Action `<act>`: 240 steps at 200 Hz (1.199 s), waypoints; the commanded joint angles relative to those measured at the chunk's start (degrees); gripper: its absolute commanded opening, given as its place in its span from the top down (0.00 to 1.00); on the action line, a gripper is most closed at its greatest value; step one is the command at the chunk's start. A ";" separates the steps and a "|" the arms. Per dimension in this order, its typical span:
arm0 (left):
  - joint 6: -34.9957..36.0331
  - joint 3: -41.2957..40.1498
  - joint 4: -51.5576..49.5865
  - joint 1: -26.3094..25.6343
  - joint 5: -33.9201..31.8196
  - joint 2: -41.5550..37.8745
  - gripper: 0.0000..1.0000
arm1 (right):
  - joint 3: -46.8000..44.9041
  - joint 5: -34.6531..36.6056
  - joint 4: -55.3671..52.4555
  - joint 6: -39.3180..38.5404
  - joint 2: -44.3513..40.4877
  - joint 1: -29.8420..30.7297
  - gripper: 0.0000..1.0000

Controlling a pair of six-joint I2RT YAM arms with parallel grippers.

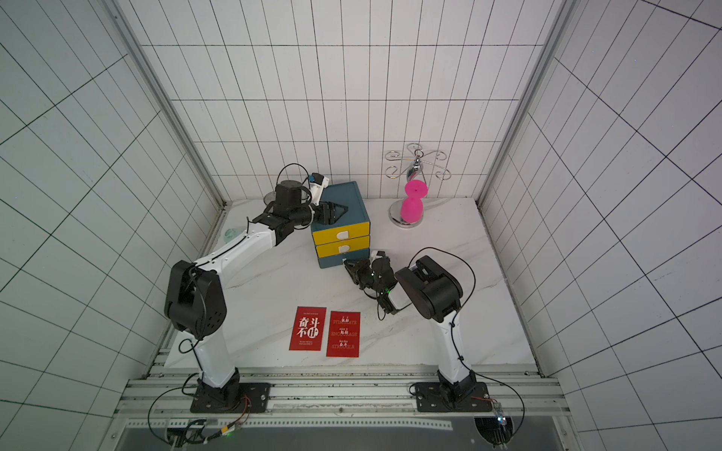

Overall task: Take the postcards out of the drawer
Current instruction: Open the drawer in the storage box.

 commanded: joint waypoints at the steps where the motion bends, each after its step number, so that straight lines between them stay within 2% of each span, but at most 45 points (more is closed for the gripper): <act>1: -2.08 -3.71 -9.12 -0.19 0.21 3.09 0.34 | 1.41 0.84 1.69 6.60 0.31 0.49 0.85; 34: -2.49 -3.62 -8.83 -0.64 0.23 3.63 0.34 | 0.59 1.03 2.22 6.53 -0.20 0.42 1.00; 90: -2.01 -3.62 -9.00 -0.55 -0.21 4.15 0.33 | -7.57 1.87 1.03 3.26 -7.22 0.82 1.00; 163: -2.11 -4.15 -9.27 -0.55 -0.76 4.86 0.33 | -20.20 2.27 0.61 2.19 -16.11 5.18 1.00; 240: -1.43 -4.50 -10.36 -0.53 -0.80 4.79 0.33 | -25.72 3.43 -0.24 2.25 -21.50 7.98 1.00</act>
